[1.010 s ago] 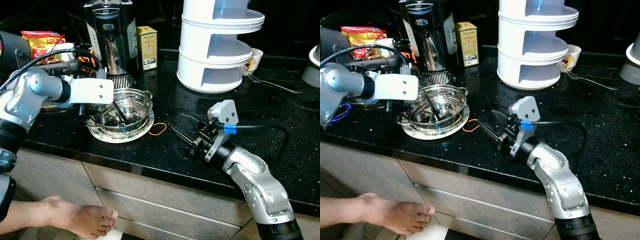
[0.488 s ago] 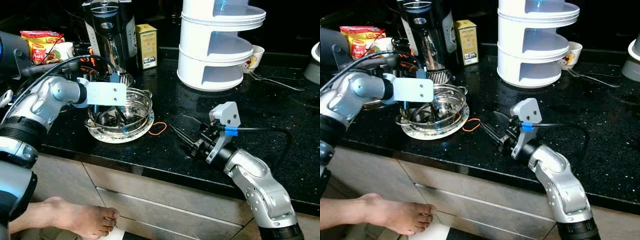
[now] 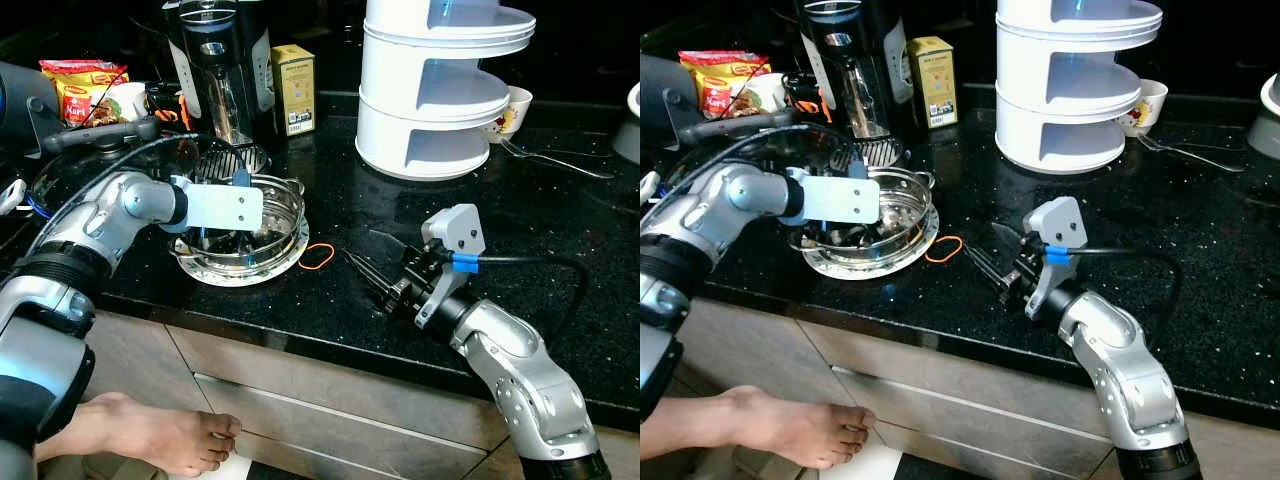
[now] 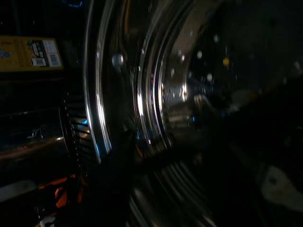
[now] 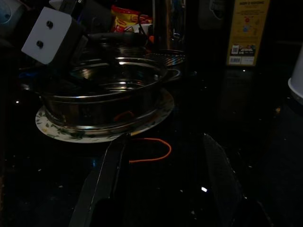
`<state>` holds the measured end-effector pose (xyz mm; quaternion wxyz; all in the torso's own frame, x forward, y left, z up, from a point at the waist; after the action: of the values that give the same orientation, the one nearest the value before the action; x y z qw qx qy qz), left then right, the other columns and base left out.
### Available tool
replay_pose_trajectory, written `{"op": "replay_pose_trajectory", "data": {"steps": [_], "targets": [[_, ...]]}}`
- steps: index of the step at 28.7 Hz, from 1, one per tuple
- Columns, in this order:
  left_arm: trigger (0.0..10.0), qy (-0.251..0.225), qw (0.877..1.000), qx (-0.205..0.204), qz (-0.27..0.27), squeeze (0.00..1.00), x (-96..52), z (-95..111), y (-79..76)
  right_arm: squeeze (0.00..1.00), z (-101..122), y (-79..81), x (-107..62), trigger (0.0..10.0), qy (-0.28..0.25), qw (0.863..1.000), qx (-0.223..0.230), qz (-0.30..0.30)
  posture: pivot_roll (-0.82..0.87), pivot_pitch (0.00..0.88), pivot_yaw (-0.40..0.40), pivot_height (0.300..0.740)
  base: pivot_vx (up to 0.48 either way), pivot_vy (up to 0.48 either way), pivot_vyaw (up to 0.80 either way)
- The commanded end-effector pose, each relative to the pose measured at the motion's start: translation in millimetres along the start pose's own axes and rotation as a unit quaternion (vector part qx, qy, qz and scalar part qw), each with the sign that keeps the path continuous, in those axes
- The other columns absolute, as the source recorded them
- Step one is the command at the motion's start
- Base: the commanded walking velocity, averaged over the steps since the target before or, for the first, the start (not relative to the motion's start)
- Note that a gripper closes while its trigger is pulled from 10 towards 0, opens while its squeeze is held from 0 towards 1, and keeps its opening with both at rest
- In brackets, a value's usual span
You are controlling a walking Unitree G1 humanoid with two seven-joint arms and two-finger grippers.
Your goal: Kitchen organization
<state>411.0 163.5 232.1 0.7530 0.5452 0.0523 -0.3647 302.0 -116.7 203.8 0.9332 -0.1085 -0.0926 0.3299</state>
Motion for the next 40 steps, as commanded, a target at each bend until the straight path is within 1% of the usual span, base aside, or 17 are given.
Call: {"op": "replay_pose_trajectory", "data": {"steps": [1,13,23,27,28,29,30,31,32,33,34,35,36,37,38,39,40], "targets": [[0.0,0.01,1.0,0.0,-0.015,0.0,2.5,-5,-6.4,0.0,2,-1.5,-1.8,10.0,0.0,1.0,-0.003,-0.006,-0.12,0.075,0.069,0.74,0.0,0.0,0.0],[0.0,0.004,1.0,0.007,0.023,0.0,-2.1,-5,4.7,0.0,1,-0.5,1.2,10.0,-0.002,1.0,-0.001,-0.007,-0.11,0.058,0.069,0.74,0.0,0.0,0.0],[0.0,-0.003,0.988,0.015,0.153,0.0,-31.3,0,51.2,0.0,1,-0.3,6.9,10.0,-0.009,1.0,-0.001,-0.005,-0.1,0.025,0.065,0.74,0.0,0.0,0.0],[0.0,-0.031,0.981,-0.003,0.193,0.0,-40.2,8,63.3,0.0,2,0.5,9.0,10.0,-0.013,1.0,0.0,-0.005,-0.1,0.02,0.064,0.74,0.0,0.0,0.0],[0.0,-0.057,0.974,-0.032,0.217,0.0,-44.8,13,70.1,0.0,3,0.1,9.6,10.0,-0.017,1.0,0.002,-0.007,-0.1,0.019,0.063,0.74,0.0,0.0,0.0],[0.0,-0.083,0.965,-0.063,0.239,0.0,-49.4,18,76.3,0.0,4,-0.5,10.1,10.0,-0.02,1.0,0.004,-0.01,-0.1,0.016,0.062,0.74,0.0,0.0,0.0],[0.0,-0.144,0.937,-0.142,0.283,0.0,-57.2,25,85.4,0.0,5,-4.1,11.2,10.0,-0.027,0.999,0.008,-0.024,-0.1,0.013,0.063,0.74,0.0,0.0,0.0],[0.0,-0.167,0.925,-0.171,0.295,0.0,-59.0,27,87.0,0.0,6,-5.9,11.6,10.0,-0.029,0.999,0.01,-0.031,-0.1,0.013,0.064,0.74,0.0,0.0,0.0],[9.1,-0.213,0.899,-0.227,0.308,0.0,-60.2,32,85.6,0.0,5,-11.0,12.1,10.0,-0.029,0.998,0.009,-0.05,-0.1,0.013,0.064,0.74,0.0,0.0,0.0],[9.1,-0.242,0.88,-0.263,0.313,0.0,-61.3,35,83.9,0.0,5,-14.4,12.3,10.0,-0.028,0.998,0.008,-0.062,-0.1,0.011,0.062,0.74,0.0,0.0,0.0],[9.1,-0.242,0.88,-0.263,0.313,0.0,-61.3,35,83.9,0.0,5,-14.4,12.3,10.0,-0.028,0.998,0.008,-0.062,-0.1,0.011,0.062,0.74,0.0,0.0,0.0],[10.0,-0.328,0.811,-0.36,0.324,0.0,-64.2,46,77.6,0.0,2,-25.7,9.9,10.0,-0.024,0.995,0.015,-0.1,-0.1,0.01,0.056,0.74,0.0,0.0,0.0],[10.0,-0.328,0.811,-0.36,0.324,0.0,-64.2,46,77.6,0.0,2,-25.7,9.9,10.0,-0.024,0.995,0.015,-0.1,-0.1,0.01,0.056,0.74,0.0,0.0,0.0],[10.0,-0.366,0.773,-0.409,0.32,0.0,-64.2,51,73.0,0.0,1,-30.4,8.5,10.0,-0.021,0.993,0.019,-0.114,-0.1,0.009,0.056,0.74,0.0,0.0,0.0],[10.0,-0.417,0.714,-0.478,0.296,0.0,-61.2,66,59.2,0.0,-2,-39.7,6.4,10.0,-0.012,0.99,0.02,-0.141,-0.1,0.008,0.056,0.74,0.0,0.0,0.0],[10.0,-0.417,0.714,-0.478,0.296,0.0,-61.2,66,59.2,0.0,-2,-39.7,6.4,10.0,-0.012,0.99,0.02,-0.141,-0.1,0.008,0.056,0.74,0.0,0.0,0.0],[10.0,-0.426,0.704,-0.49,0.286,0.0,-58.4,74,50.2,0.0,-4,-43.8,5.7,10.0,-0.008,0.988,0.023,-0.152,-0.1,0.005,0.053,0.74,0.0,0.0,-0.8]]}}
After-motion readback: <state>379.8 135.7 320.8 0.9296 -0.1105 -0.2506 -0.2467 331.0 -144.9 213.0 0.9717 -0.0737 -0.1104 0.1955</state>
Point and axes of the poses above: a point about 5 cm out from each wrist's last joint towards the gripper, its own x axis pointing out of the wrist towards the gripper, its own z axis along the axis of the wrist's last joint, y = z × x, the point moved 3 cm from there along x, pointing out of the wrist towards the gripper, and after that the axes turned 11 degrees about -x, right-handed, at the moved point
